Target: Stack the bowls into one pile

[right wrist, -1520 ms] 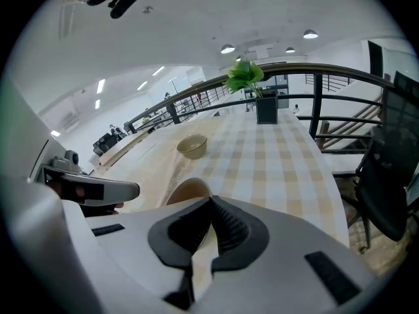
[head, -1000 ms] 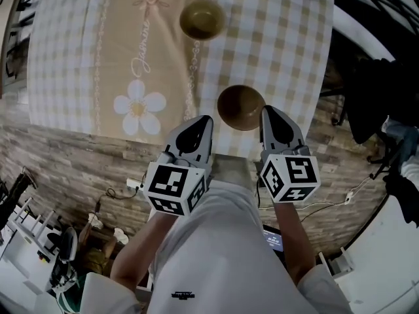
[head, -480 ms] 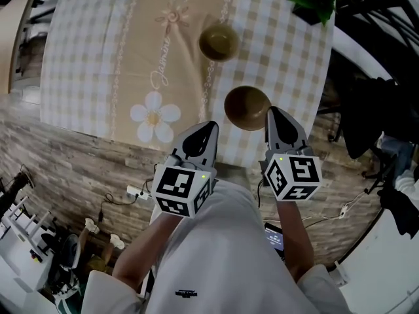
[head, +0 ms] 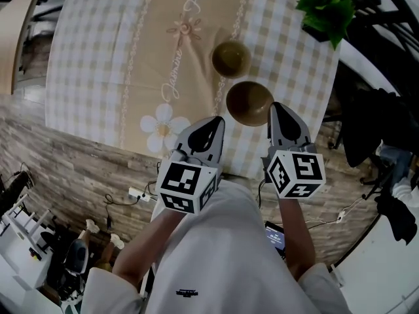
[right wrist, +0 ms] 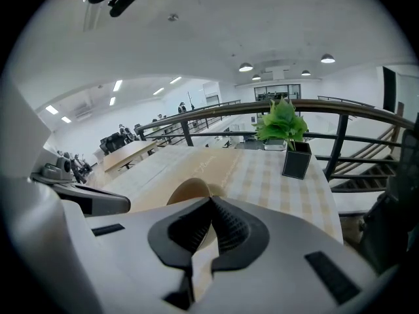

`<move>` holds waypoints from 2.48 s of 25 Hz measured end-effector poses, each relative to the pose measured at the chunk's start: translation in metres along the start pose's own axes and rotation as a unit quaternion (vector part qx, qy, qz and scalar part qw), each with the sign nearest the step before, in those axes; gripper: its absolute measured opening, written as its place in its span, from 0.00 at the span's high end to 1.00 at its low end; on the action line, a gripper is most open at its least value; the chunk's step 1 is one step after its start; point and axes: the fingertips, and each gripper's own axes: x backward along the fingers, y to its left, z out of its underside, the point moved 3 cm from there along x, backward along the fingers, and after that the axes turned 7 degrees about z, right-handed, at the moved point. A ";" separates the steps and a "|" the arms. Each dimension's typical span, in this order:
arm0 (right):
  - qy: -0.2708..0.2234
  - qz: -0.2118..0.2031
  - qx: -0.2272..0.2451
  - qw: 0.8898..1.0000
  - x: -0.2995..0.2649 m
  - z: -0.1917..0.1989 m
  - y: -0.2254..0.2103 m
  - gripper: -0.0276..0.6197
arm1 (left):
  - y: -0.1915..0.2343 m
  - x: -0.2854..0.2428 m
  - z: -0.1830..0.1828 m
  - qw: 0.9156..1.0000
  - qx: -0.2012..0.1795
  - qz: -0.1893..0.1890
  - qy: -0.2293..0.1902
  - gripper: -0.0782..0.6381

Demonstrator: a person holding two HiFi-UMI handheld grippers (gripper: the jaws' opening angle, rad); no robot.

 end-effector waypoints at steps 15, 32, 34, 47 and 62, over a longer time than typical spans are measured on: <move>0.025 -0.007 -0.004 1.000 -0.088 -0.025 0.014 0.90 | 0.068 -0.045 -0.037 1.000 0.021 -0.003 0.020 0.86; 0.050 -0.010 -0.004 0.999 -0.159 -0.016 0.004 0.90 | 0.122 -0.090 -0.033 0.998 0.047 -0.015 0.043 0.86; 0.054 -0.010 -0.006 0.998 -0.165 -0.013 0.002 0.90 | 0.125 -0.095 -0.031 0.998 0.052 -0.017 0.045 0.86; 0.071 0.001 -0.002 0.997 -0.190 0.012 -0.006 0.90 | 0.139 -0.120 -0.013 0.995 0.073 -0.025 0.059 0.86; 0.091 0.028 0.032 0.995 -0.199 0.029 -0.010 0.90 | 0.141 -0.123 -0.006 0.995 0.071 -0.034 0.058 0.86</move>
